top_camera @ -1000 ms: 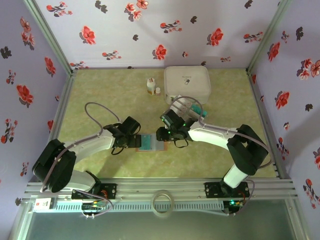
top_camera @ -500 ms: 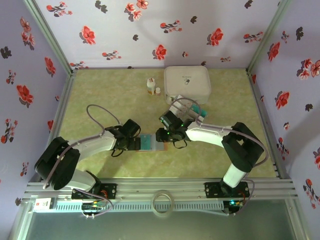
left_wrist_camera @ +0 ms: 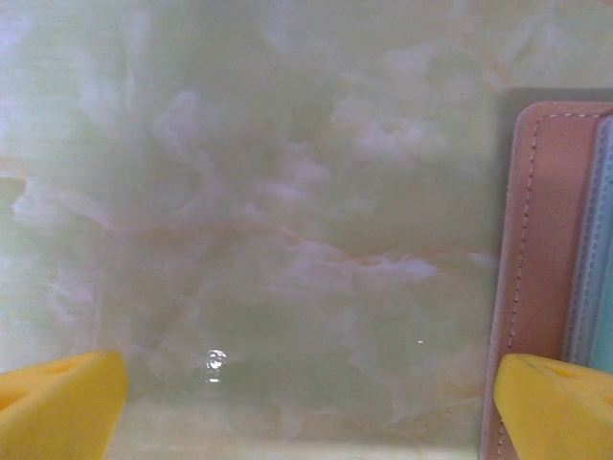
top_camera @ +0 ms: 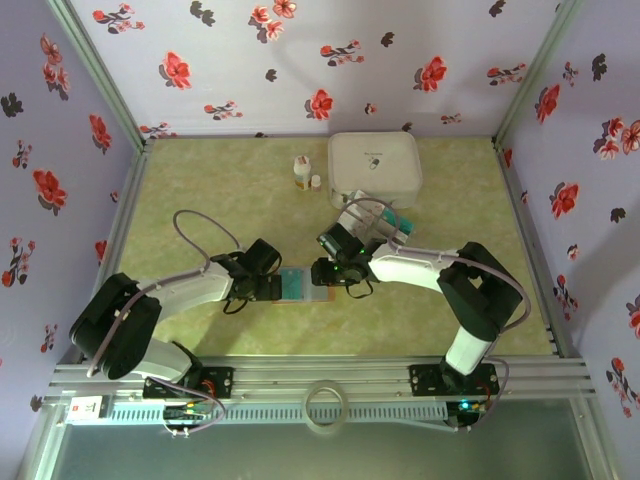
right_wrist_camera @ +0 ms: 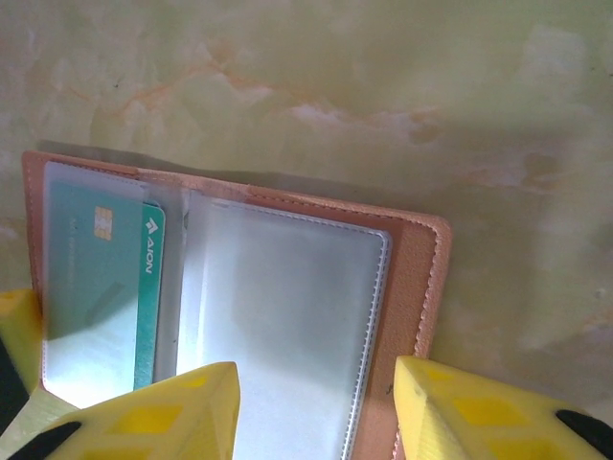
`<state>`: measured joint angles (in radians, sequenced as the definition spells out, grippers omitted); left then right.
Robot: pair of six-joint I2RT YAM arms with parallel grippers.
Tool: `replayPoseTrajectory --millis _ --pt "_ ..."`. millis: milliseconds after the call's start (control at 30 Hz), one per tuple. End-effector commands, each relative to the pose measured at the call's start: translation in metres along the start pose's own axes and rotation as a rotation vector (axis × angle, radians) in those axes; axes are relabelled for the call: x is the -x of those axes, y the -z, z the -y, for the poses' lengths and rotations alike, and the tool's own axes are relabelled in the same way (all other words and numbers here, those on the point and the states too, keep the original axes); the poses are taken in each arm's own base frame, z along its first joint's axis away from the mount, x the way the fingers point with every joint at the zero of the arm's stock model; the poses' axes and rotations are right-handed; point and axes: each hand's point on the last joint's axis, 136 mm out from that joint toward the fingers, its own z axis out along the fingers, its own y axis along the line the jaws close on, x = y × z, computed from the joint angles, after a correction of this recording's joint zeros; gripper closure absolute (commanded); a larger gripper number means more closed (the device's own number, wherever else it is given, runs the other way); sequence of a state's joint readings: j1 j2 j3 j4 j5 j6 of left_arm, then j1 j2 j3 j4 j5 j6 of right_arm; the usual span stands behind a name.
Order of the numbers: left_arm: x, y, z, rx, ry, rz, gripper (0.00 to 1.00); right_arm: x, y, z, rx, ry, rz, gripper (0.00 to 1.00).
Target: Put the credit cards into the card holder
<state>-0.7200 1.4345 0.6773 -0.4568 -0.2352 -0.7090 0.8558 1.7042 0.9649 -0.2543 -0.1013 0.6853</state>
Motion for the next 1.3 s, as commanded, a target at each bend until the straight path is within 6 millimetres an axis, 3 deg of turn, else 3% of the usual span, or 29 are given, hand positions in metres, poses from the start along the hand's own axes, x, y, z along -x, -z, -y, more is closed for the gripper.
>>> replayPoseTrajectory --millis 0,800,1267 --pt "-0.012 -0.009 -0.01 0.048 0.0 -0.028 0.0 -0.008 -0.008 0.012 -0.047 -0.014 -0.013 0.53" --pt "-0.016 -0.014 -0.011 0.048 0.001 -0.032 0.0 -0.012 -0.02 -0.002 -0.006 -0.022 -0.05 0.52" --pt "-0.014 -0.01 -0.009 0.042 0.0 -0.026 0.0 0.005 0.011 -0.006 -0.036 0.022 0.028 0.52"
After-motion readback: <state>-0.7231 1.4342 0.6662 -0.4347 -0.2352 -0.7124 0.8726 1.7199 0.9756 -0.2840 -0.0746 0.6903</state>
